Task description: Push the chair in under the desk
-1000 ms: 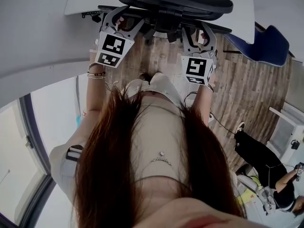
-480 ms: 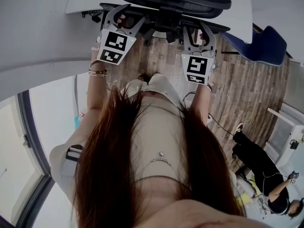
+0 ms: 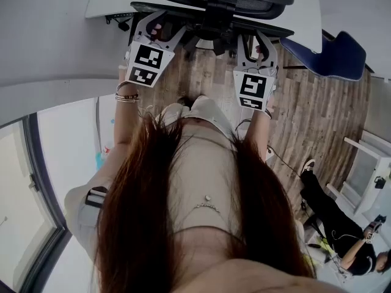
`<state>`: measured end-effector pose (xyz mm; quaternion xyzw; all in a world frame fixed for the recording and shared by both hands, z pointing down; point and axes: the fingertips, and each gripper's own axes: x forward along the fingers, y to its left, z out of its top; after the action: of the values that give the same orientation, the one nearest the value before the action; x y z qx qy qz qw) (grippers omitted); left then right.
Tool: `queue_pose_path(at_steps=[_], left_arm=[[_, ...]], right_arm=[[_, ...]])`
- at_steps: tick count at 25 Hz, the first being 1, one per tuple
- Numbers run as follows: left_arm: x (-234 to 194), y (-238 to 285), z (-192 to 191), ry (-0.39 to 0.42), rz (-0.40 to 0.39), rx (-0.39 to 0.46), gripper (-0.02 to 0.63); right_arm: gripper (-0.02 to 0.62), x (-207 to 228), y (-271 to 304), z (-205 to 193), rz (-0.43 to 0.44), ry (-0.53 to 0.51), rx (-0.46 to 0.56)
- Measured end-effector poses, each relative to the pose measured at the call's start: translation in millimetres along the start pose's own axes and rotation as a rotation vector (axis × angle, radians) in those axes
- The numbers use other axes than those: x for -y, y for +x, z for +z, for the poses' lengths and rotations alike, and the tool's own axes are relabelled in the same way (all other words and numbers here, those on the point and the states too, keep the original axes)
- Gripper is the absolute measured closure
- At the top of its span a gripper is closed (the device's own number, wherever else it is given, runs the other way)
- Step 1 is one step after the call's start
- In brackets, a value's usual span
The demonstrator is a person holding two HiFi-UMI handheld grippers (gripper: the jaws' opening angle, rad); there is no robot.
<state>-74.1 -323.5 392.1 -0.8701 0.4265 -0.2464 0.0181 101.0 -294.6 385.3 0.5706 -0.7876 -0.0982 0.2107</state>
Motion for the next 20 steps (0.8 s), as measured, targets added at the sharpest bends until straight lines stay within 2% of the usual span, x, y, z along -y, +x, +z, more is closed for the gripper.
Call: queue_pose_path(at_steps=[9,17,20], left_arm=[[14,-25,-9,-0.017,0.032,-0.012,0.431],[24,-43,-11,-0.033,0.068,-0.006,0.507],[28,-50,-12,-0.040,0.069,-0.002,0.527]], right_arm=[[0.515,-6,-25,7,-0.033,-0.011,0.026],[0.550,-9,-44,10,-0.054,-0.017,0.038],[0.558,-10,-51,8,-0.077,-0.030,0.012]])
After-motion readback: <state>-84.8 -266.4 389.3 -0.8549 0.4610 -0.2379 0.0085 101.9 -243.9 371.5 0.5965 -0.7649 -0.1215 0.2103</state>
